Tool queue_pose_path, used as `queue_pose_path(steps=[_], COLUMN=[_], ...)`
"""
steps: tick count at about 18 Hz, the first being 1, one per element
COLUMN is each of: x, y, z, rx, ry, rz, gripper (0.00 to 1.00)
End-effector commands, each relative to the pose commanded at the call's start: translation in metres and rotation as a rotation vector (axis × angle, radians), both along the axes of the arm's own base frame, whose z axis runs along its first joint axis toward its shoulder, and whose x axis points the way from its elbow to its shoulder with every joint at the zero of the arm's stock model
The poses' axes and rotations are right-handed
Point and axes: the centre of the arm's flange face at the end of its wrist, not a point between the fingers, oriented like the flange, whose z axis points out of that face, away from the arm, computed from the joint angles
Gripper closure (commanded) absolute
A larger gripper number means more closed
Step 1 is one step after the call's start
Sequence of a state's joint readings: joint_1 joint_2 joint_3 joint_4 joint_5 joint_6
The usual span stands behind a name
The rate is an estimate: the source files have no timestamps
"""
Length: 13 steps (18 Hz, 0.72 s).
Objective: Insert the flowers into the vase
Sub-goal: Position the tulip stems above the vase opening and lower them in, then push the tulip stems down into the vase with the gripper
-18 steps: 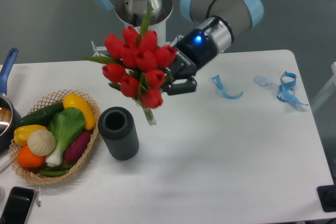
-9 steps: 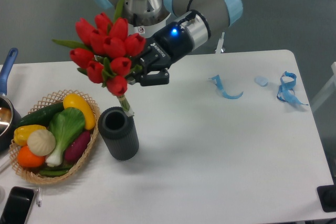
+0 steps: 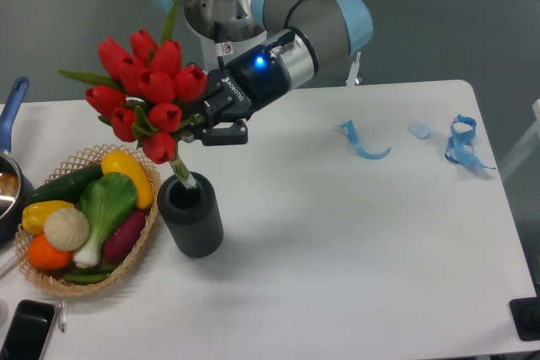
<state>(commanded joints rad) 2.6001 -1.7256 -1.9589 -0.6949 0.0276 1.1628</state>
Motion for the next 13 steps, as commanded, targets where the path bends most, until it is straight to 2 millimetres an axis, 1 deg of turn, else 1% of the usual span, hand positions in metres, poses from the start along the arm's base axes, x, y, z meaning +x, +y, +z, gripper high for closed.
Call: queue_pose_path(steps=[4,7,9,11,13], x=[0.000,-0.005,-0.002,-0.001,0.005], y=[0.007,0.011,0.015,0.014,0.010], z=[-0.015,-0.036,-0.042,-0.052,-0.067], rx=[-0.020,-0.097,-0.112,-0.124,-0.138], ry=[-0.016,0.000,0.001,-0.004,0.006], rz=[-0.009,0.011,0.005,0.005,0.005], gripper=[0.75,0.75,0.75,0.75,0.75])
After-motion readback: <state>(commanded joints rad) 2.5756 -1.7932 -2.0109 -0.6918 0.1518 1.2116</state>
